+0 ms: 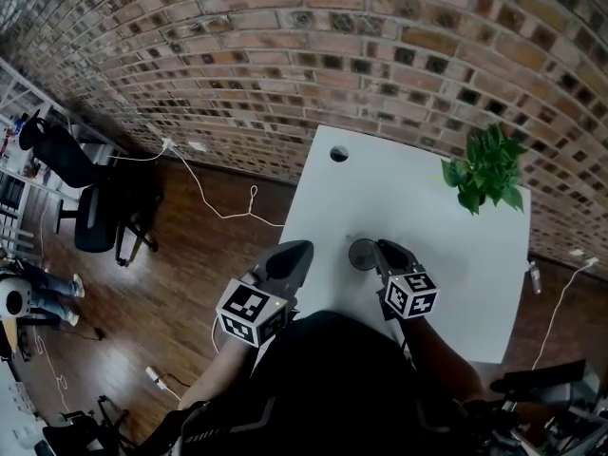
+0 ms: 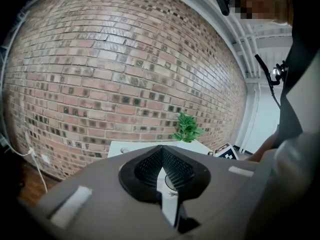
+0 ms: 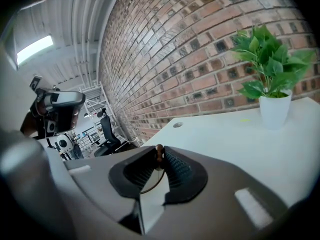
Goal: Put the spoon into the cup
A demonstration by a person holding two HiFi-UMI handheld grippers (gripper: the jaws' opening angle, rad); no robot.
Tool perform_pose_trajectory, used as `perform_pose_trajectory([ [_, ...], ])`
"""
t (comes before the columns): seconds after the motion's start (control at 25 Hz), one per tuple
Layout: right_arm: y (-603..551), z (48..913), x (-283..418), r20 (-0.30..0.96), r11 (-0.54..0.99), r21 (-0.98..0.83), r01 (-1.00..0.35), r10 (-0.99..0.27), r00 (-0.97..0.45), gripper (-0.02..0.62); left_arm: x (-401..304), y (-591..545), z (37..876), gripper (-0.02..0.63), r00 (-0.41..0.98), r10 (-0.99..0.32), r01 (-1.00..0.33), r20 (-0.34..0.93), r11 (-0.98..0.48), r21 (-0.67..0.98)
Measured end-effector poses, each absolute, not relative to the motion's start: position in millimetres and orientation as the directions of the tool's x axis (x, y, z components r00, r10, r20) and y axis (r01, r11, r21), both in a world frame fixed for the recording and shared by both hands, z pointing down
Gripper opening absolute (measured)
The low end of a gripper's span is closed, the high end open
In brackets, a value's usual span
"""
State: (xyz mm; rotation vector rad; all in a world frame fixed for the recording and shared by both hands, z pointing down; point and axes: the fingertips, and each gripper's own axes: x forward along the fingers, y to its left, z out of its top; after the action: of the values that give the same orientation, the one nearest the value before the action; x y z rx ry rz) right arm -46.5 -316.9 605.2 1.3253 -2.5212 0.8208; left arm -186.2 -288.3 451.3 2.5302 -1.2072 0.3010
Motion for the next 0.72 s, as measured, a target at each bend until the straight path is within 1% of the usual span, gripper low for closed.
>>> perform_pose_trajectory([
  [0.6, -320.6, 610.9, -39.4, 0.417, 0.438, -0.388, -0.811, -0.701, -0.578, 0.060, -183.9, -286.8, 448.4, -0.008, 0.622, -0.719, -0.782, 0.311, -0.593, 0.192],
  [0.64, -321.6, 609.0, -38.6, 0.415, 0.438, -0.387, -0.811, -0.702, -0.578, 0.072, -183.8, -286.8, 447.7, -0.008, 0.623, -0.719, -0.781, 0.309, -0.594, 0.191],
  [0.68, -322.9, 606.3, -37.5, 0.411, 0.439, -0.389, -0.810, -0.704, -0.579, 0.121, -183.7, -286.7, 447.3, -0.008, 0.624, -0.719, -0.780, 0.307, -0.596, 0.191],
  [0.72, -324.5, 603.0, -36.2, 0.403, 0.440, -0.395, -0.806, -0.706, -0.583, 0.147, -183.7, -286.5, 447.3, -0.008, 0.624, -0.719, -0.780, 0.306, -0.596, 0.191],
])
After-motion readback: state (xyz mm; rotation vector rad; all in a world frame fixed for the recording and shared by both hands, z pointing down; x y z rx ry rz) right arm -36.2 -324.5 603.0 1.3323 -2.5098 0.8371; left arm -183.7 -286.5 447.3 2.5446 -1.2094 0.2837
